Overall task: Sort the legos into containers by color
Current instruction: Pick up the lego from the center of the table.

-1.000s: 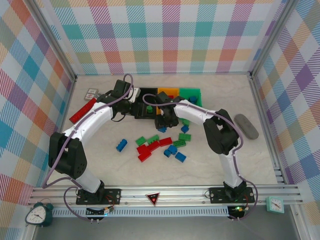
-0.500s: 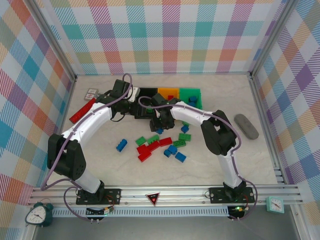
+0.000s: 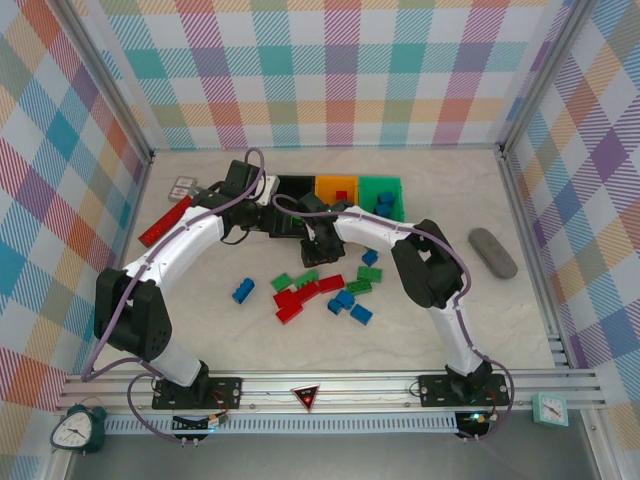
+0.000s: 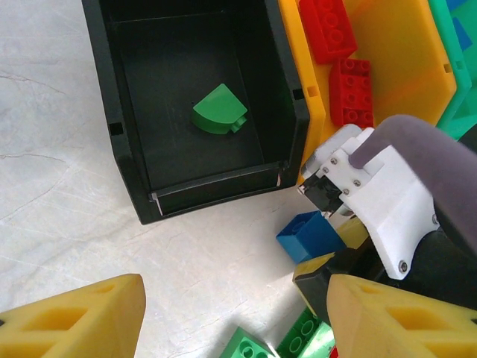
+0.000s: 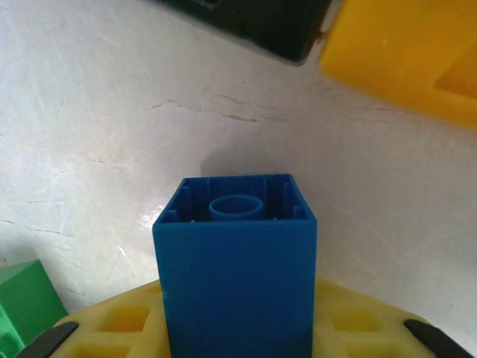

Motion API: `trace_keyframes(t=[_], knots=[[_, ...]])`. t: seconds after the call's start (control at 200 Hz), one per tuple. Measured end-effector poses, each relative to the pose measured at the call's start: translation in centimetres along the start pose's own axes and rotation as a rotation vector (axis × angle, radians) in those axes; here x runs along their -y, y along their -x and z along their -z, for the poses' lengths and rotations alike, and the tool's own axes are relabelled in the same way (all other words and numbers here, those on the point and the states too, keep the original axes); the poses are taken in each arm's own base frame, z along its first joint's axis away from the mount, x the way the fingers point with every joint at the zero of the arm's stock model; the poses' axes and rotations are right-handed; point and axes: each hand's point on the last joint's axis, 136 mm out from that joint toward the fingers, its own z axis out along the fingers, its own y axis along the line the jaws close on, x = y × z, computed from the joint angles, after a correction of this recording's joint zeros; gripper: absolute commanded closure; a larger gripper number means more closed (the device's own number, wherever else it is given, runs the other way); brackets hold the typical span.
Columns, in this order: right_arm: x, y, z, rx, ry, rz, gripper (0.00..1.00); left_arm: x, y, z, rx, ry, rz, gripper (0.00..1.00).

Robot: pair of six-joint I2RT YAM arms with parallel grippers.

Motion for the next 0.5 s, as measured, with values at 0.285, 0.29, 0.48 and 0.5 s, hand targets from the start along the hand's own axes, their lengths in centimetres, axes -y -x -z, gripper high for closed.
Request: trace_keyframes(t=[0.285, 0.29, 0.48, 0.5], knots=[[0.8, 0.5, 3.6, 0.070, -0.003, -0.012, 0.68, 0.0, 0.1, 0.2, 0.008, 0.002, -0.001, 0.34], [0.8, 0.5, 3.7, 0.072, -0.003, -0.013, 0.68, 0.0, 0.1, 0.2, 0.008, 0.001, -0.001, 0.34], [3.9, 3.6, 11.2, 0.256, 0.034, -0.099, 0.66, 0.0, 0.1, 0.2, 0.008, 0.001, -0.001, 0.34], [4.5, 4.0, 11.8, 0.271, 0.035, -0.113, 0.66, 0.0, 0.1, 0.2, 0.008, 0.001, -0.001, 0.34]])
